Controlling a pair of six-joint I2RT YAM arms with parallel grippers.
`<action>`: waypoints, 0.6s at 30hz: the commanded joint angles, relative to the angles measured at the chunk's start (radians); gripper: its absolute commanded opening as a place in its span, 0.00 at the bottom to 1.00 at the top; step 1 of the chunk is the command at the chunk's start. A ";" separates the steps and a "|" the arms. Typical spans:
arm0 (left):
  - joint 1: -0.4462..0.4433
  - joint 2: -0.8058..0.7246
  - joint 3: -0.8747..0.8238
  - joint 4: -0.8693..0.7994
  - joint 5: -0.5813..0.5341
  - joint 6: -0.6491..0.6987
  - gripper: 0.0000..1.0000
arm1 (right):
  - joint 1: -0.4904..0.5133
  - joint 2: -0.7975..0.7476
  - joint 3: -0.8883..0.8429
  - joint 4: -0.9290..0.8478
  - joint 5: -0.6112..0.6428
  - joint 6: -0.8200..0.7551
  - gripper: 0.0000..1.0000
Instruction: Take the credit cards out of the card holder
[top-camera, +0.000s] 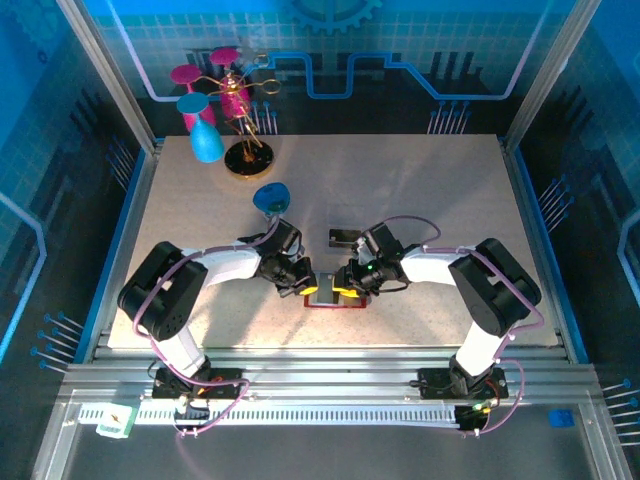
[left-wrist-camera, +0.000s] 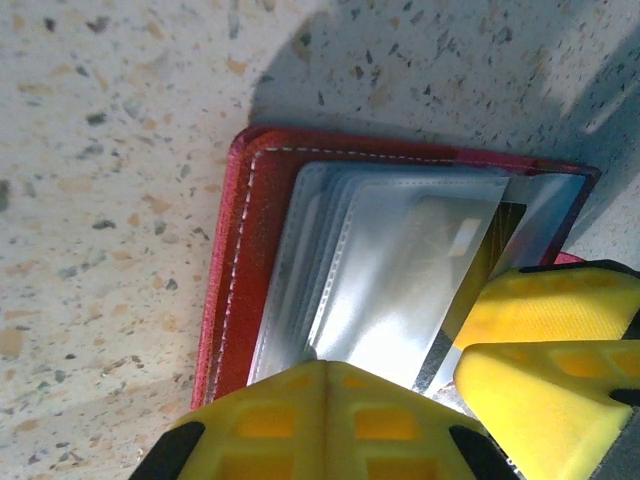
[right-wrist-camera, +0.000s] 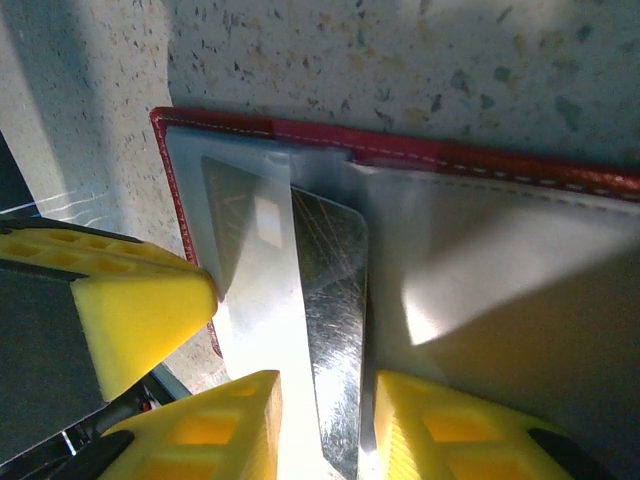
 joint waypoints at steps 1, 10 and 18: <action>0.007 0.035 0.004 -0.040 -0.006 0.021 0.05 | -0.007 0.015 -0.012 0.020 -0.019 0.015 0.29; 0.007 0.049 0.006 -0.054 -0.002 0.028 0.05 | -0.011 -0.029 -0.016 0.031 -0.018 0.029 0.22; 0.006 0.057 0.015 -0.068 -0.003 0.035 0.05 | -0.020 -0.037 -0.017 0.034 -0.017 0.028 0.15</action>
